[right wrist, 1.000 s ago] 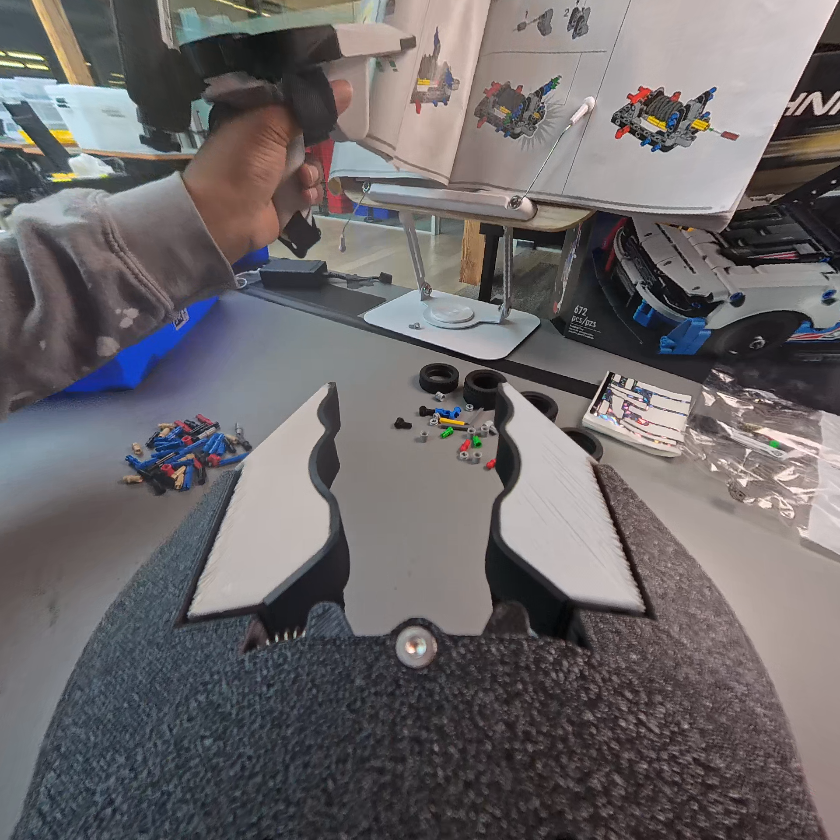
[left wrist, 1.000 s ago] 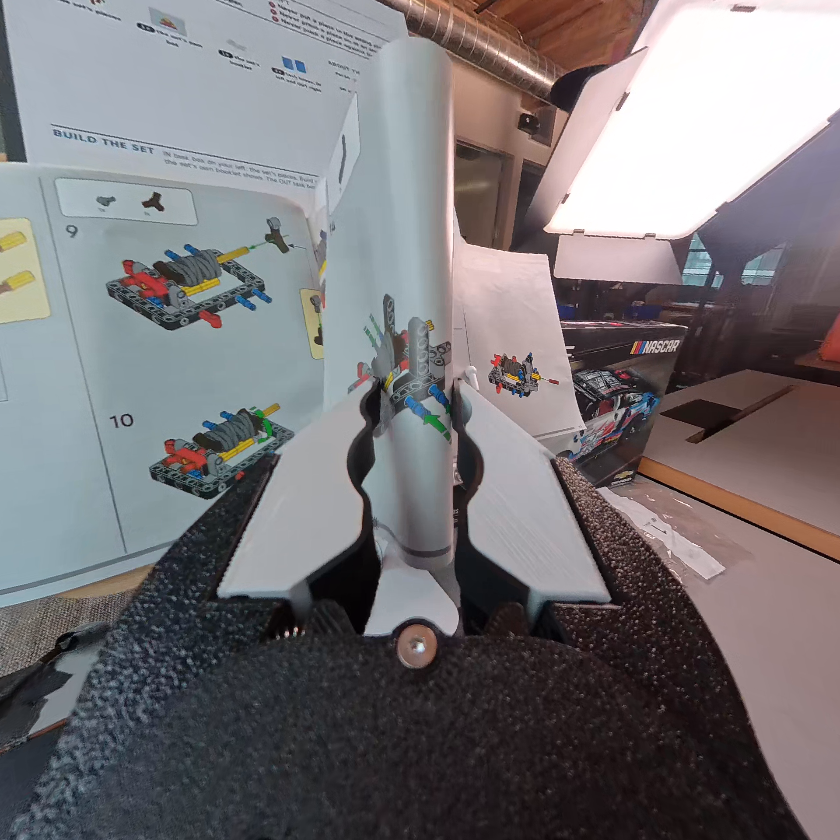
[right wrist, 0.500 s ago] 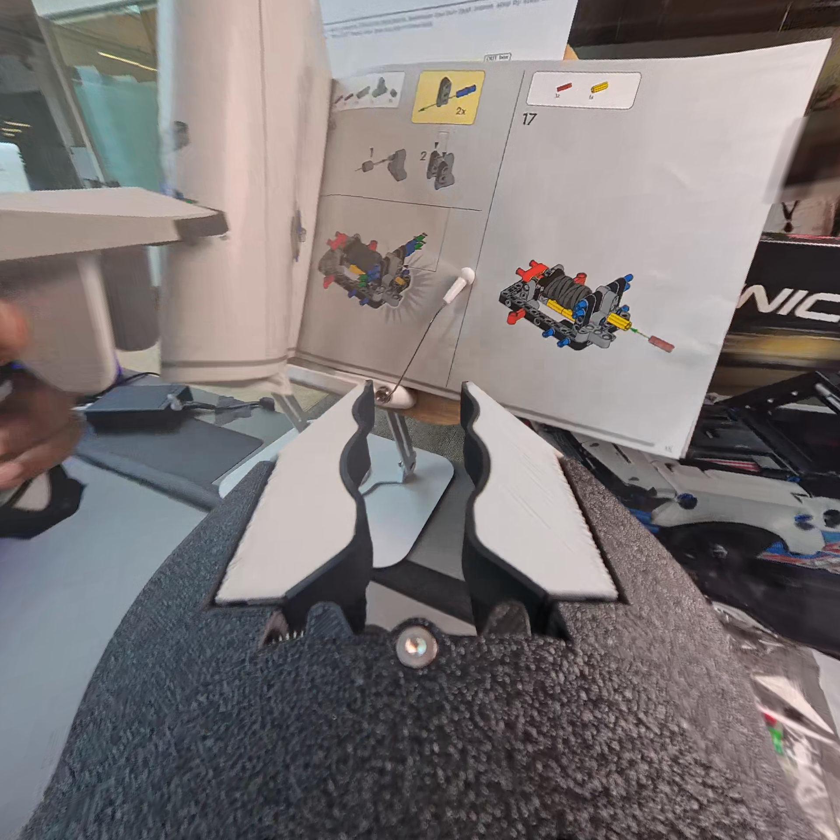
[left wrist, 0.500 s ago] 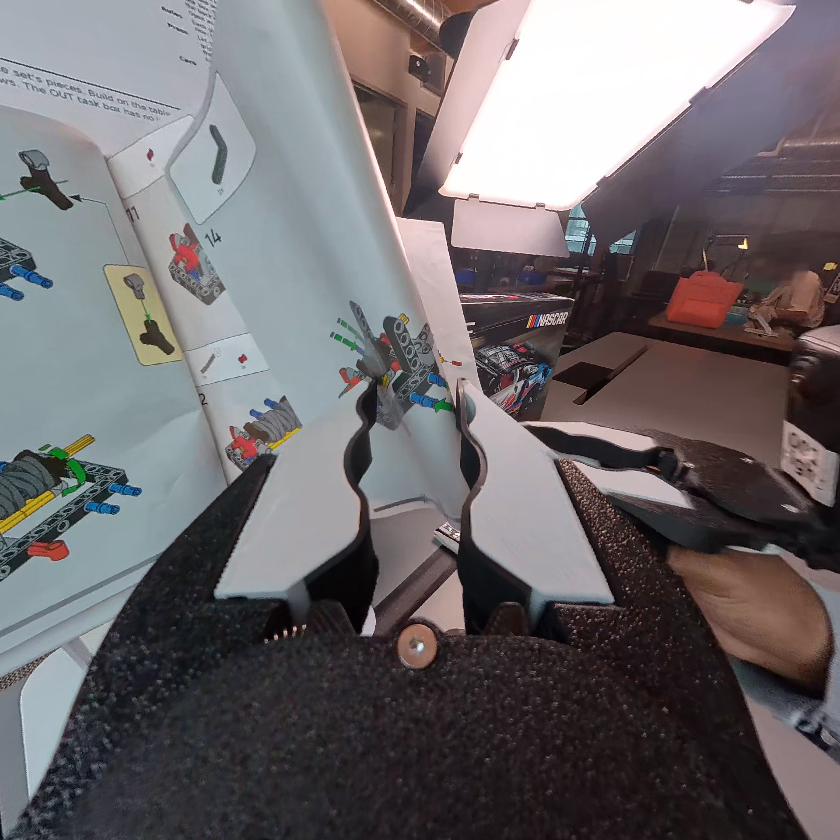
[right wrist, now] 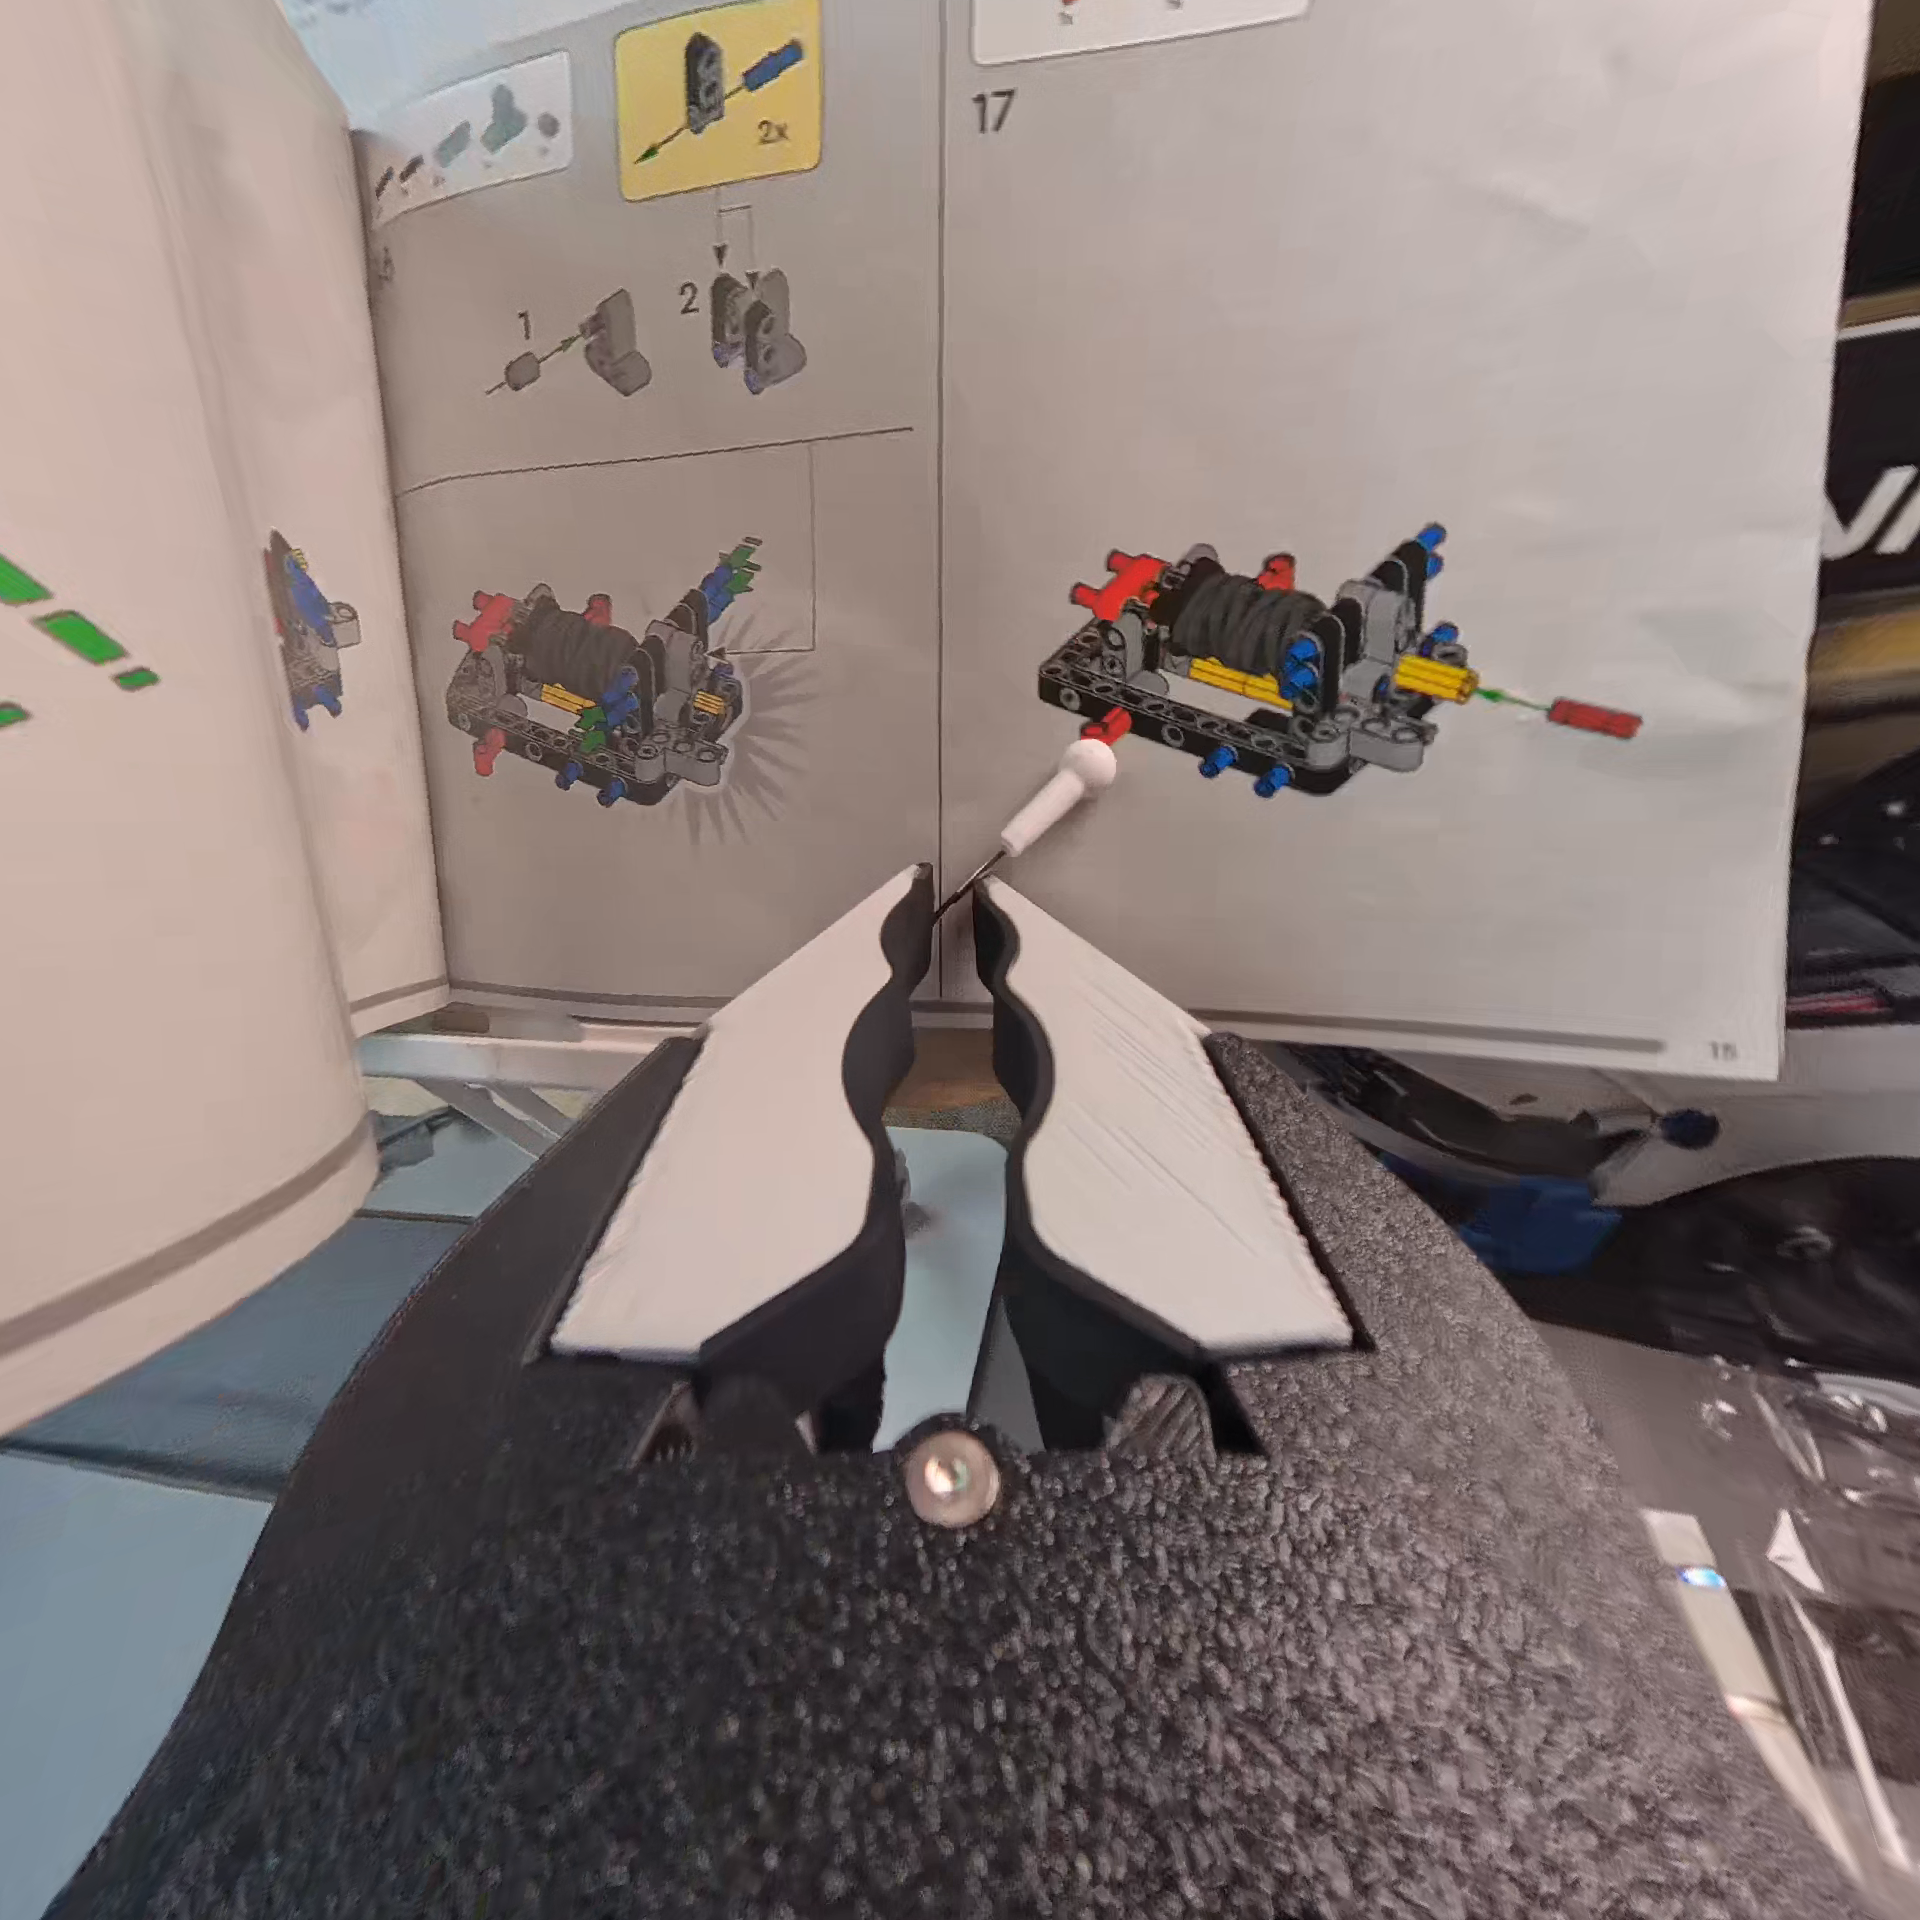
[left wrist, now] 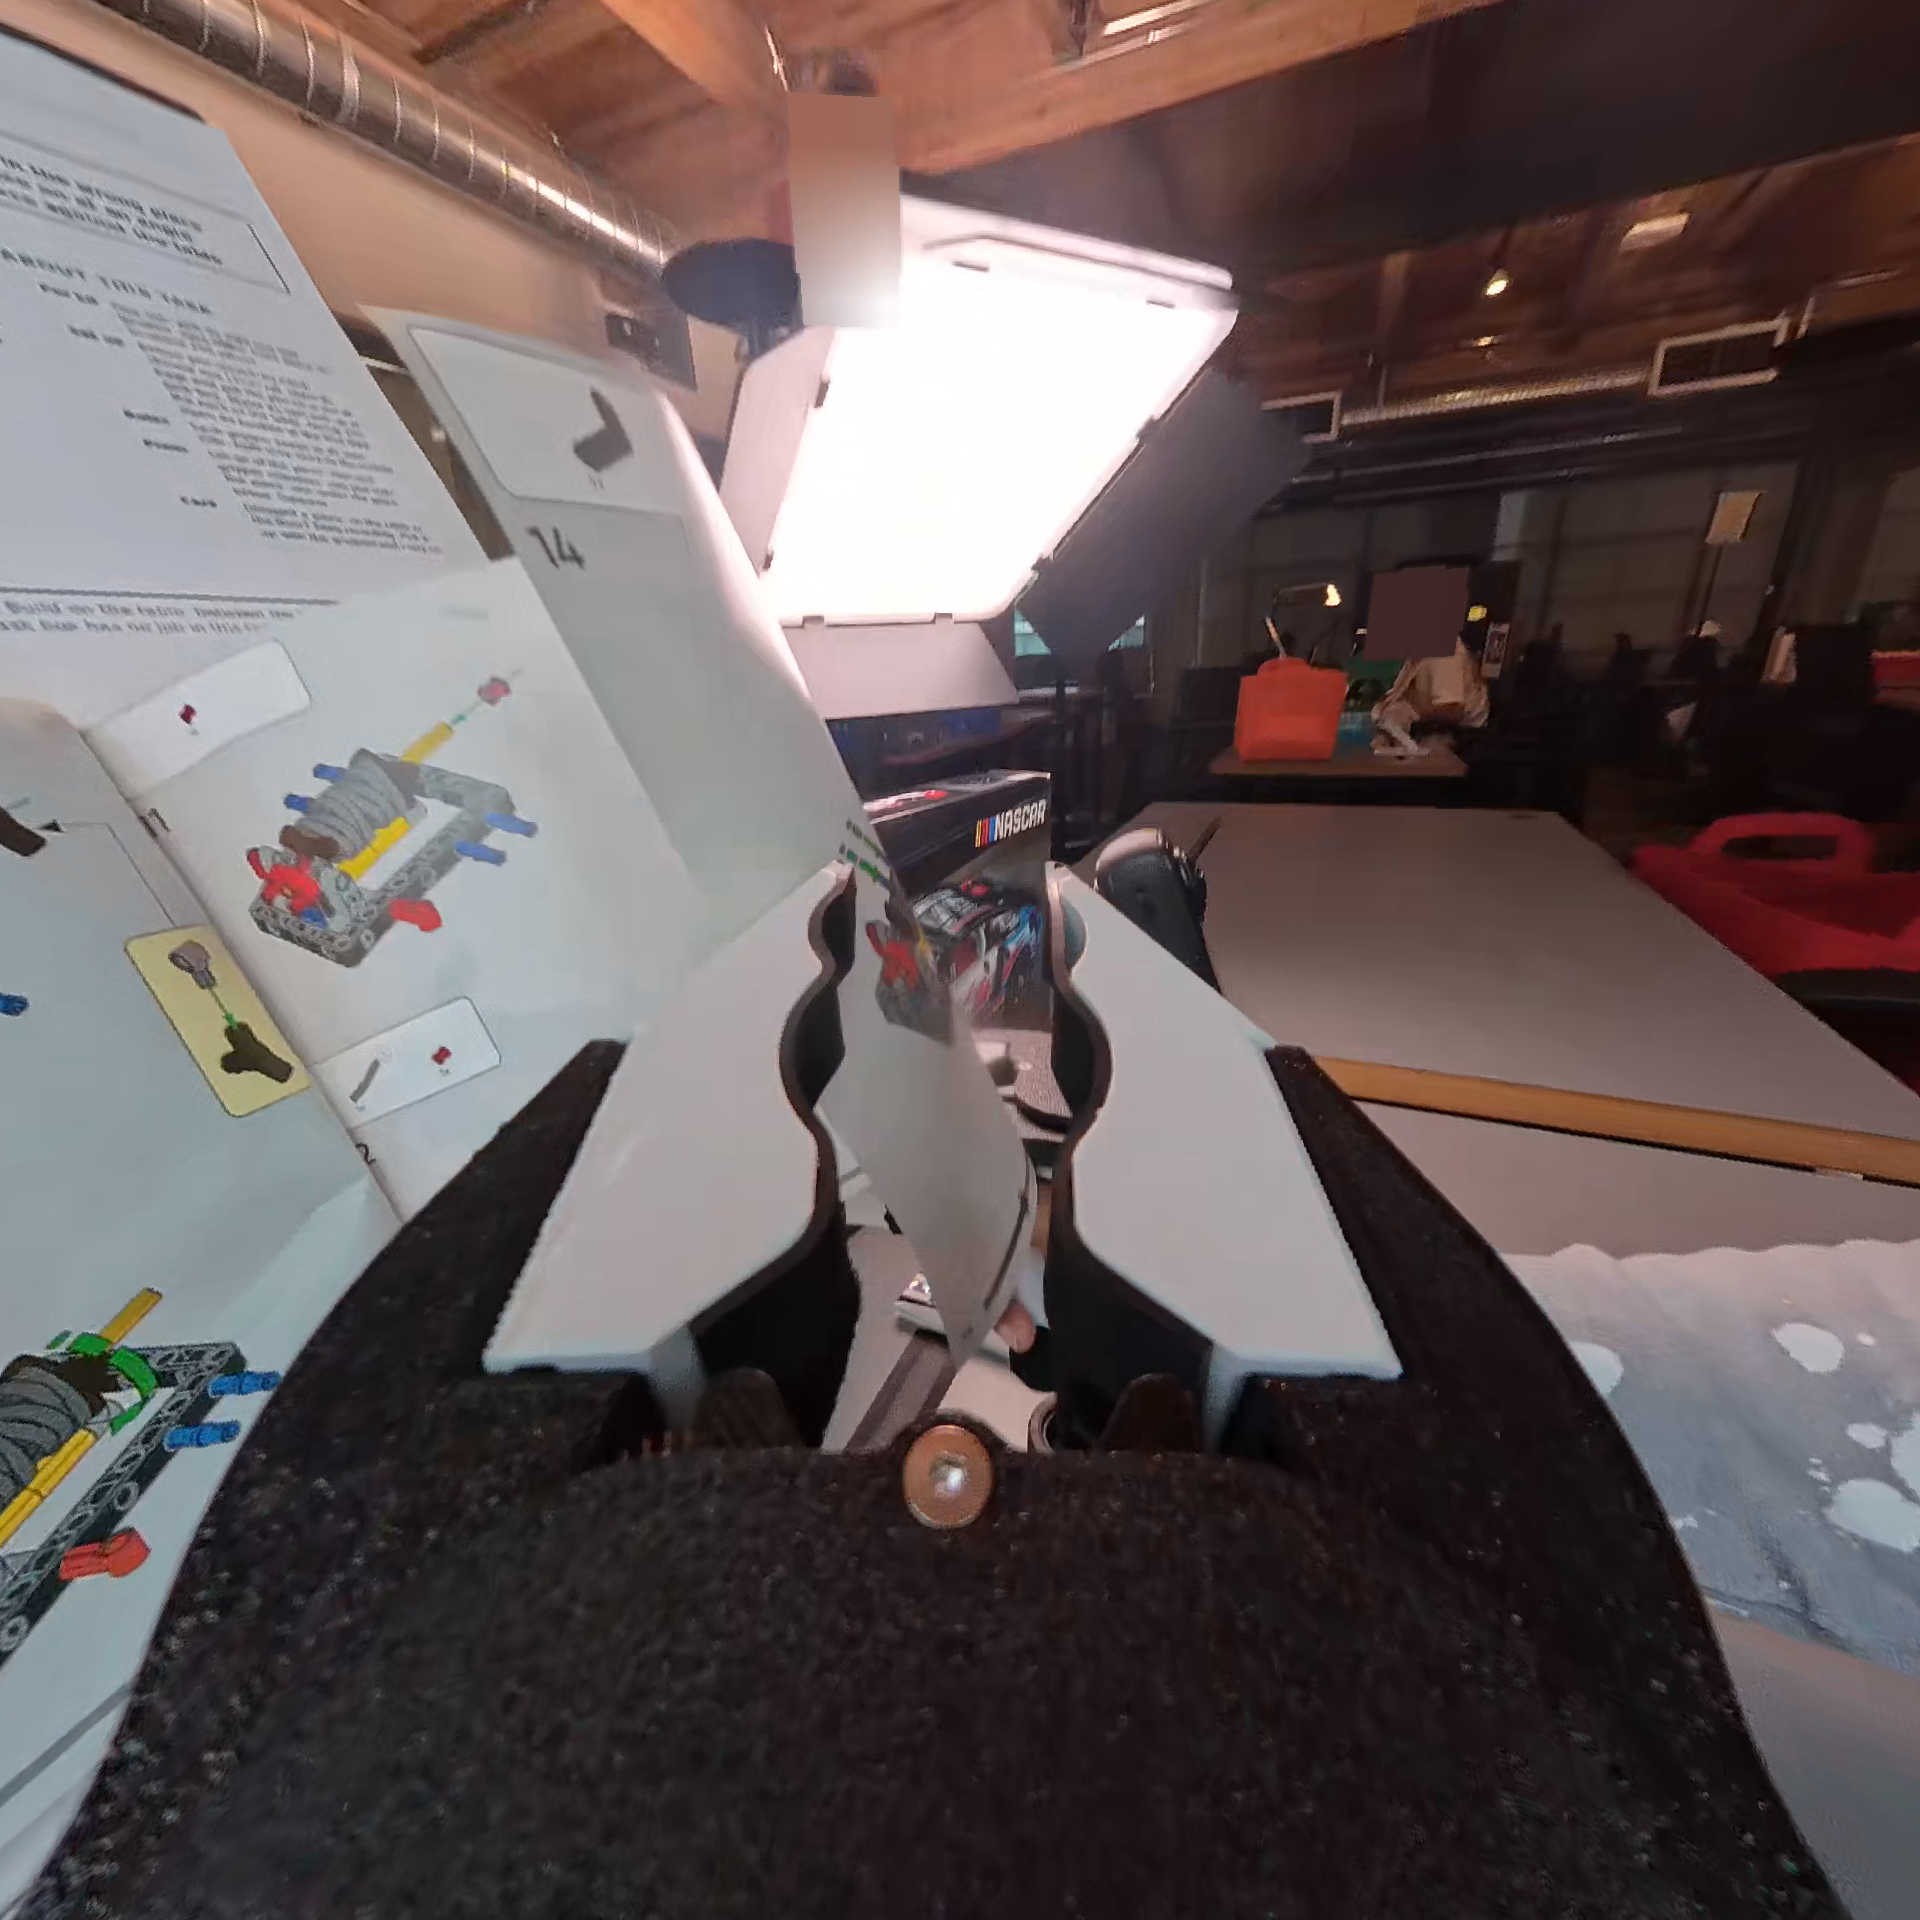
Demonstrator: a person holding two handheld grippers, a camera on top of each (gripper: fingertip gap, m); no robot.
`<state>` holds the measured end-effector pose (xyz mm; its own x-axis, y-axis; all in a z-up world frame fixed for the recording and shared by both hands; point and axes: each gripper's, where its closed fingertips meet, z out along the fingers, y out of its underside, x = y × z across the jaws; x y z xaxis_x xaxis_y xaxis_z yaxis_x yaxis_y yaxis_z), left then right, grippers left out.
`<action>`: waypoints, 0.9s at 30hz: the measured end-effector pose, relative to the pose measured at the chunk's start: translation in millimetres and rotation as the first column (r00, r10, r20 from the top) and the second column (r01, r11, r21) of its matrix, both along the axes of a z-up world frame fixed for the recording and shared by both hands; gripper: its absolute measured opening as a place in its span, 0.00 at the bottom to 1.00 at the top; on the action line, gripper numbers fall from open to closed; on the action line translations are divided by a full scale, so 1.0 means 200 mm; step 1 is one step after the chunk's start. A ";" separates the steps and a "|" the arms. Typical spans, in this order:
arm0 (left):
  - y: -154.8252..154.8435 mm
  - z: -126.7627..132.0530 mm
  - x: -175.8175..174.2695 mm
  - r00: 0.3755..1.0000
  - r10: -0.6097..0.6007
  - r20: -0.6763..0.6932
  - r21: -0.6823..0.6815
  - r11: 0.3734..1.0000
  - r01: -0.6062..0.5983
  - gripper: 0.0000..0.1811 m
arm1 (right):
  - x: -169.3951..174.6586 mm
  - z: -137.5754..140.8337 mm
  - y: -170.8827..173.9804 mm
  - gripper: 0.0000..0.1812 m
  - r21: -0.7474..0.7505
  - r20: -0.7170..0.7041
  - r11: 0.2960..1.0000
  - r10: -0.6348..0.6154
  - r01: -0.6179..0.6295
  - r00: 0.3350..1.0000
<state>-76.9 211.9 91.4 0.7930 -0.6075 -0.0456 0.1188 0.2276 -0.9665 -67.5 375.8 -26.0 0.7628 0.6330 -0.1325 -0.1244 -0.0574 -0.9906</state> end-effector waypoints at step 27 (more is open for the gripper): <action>0.27 -0.14 -0.01 0.985 -0.093 0.145 -0.230 0.965 0.125 0.14 | 0.05 -0.03 -0.08 0.02 -0.107 -0.432 0.969 0.155 -0.221 0.889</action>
